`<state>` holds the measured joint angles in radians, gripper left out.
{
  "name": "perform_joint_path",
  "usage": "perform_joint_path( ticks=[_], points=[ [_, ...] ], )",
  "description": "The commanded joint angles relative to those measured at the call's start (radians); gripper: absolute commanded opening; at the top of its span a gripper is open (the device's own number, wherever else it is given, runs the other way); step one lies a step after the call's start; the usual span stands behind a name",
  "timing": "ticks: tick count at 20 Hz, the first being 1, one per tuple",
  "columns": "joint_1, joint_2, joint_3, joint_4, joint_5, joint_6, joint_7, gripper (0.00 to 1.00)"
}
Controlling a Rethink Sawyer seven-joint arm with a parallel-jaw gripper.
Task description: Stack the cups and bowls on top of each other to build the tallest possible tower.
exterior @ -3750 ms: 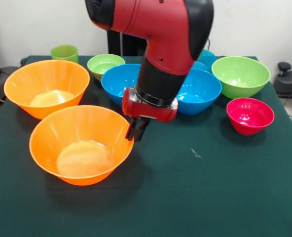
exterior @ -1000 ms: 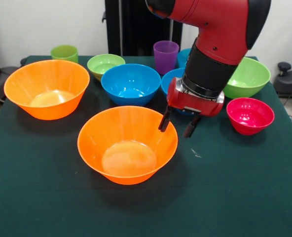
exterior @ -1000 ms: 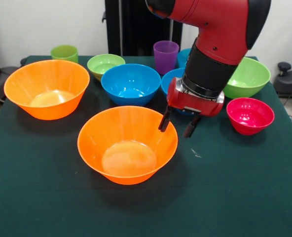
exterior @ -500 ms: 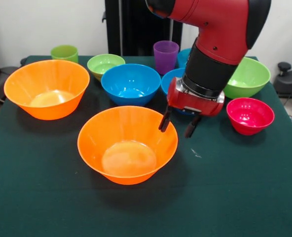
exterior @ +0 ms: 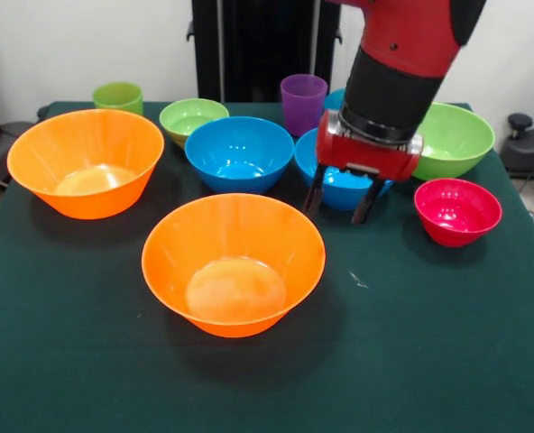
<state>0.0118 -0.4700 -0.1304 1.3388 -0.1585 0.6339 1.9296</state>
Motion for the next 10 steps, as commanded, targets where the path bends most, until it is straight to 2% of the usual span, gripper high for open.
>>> perform_joint_path(
  ticks=[1,3,5,10],
  points=[
    [-0.093,-0.159,0.234,0.242,0.024,-0.018,-0.130,1.00],
    [-0.148,-0.218,0.294,0.339,0.005,-0.104,-0.169,1.00],
    [-0.182,-0.251,0.330,0.386,-0.015,-0.100,-0.197,1.00],
    [-0.187,-0.257,0.346,0.389,-0.064,-0.062,-0.181,1.00]
  ],
)
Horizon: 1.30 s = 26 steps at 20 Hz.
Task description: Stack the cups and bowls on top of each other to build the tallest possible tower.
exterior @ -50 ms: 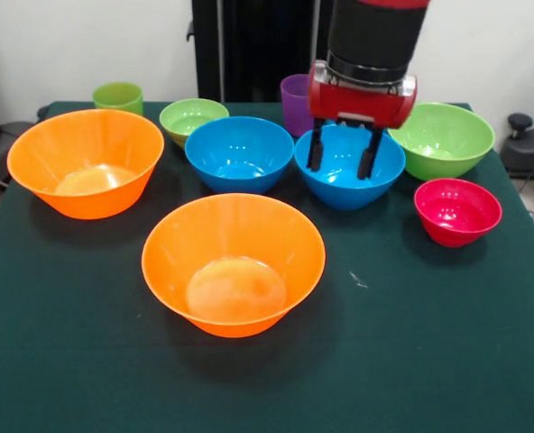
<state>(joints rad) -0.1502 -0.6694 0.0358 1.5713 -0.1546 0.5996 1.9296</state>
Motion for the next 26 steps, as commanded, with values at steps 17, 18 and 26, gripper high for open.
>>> perform_joint_path(
  ticks=[17,18,26],
  points=[
    [-0.015,-0.156,0.190,0.318,-0.149,0.013,-0.130,1.00],
    [-0.021,-0.162,0.195,0.339,-0.154,-0.004,-0.130,1.00],
    [-0.065,-0.212,0.214,0.434,-0.202,-0.033,-0.153,1.00]
  ],
)
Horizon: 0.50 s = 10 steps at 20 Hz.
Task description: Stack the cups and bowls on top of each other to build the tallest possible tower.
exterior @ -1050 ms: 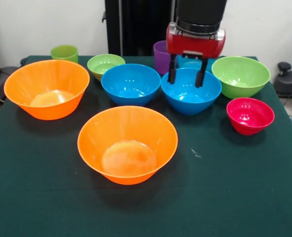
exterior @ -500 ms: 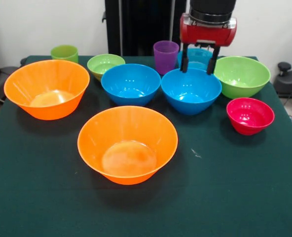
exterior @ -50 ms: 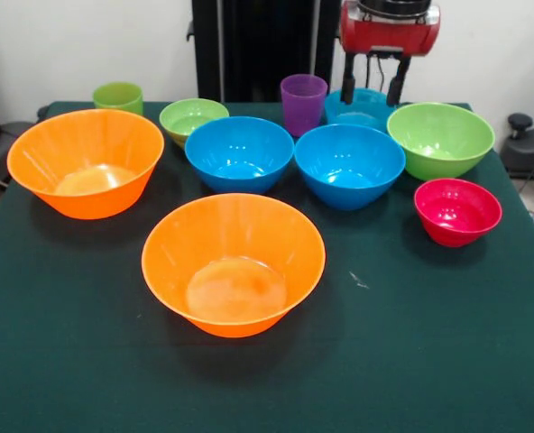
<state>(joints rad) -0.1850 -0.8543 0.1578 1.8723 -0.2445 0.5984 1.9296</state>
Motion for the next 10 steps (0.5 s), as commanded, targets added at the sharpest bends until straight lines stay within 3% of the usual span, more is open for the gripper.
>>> perform_joint_path(
  ticks=[1,5,10],
  points=[
    [-0.033,-0.026,0.093,0.137,-0.123,-0.039,-0.150,1.00],
    [-0.034,0.013,0.088,0.106,-0.172,-0.049,-0.134,1.00],
    [-0.074,0.001,0.105,0.122,-0.206,-0.043,-0.150,1.00]
  ],
)
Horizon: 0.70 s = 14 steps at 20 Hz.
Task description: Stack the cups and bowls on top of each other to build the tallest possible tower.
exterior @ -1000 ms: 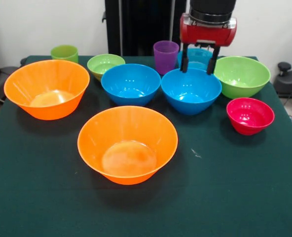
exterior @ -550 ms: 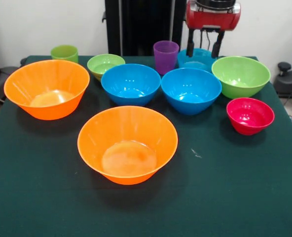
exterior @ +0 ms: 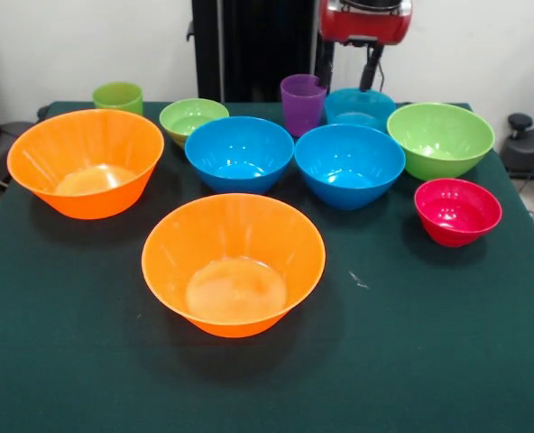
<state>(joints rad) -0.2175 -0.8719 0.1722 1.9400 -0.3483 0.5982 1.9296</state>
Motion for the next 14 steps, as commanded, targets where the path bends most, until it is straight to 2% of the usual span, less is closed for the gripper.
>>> perform_joint_path(
  ticks=[1,7,14],
  points=[
    [-0.051,0.017,0.095,0.055,-0.110,-0.041,-0.153,1.00],
    [-0.073,0.044,0.090,0.038,-0.171,-0.014,-0.135,1.00],
    [-0.118,-0.018,0.109,0.150,-0.190,-0.034,-0.130,1.00]
  ],
)
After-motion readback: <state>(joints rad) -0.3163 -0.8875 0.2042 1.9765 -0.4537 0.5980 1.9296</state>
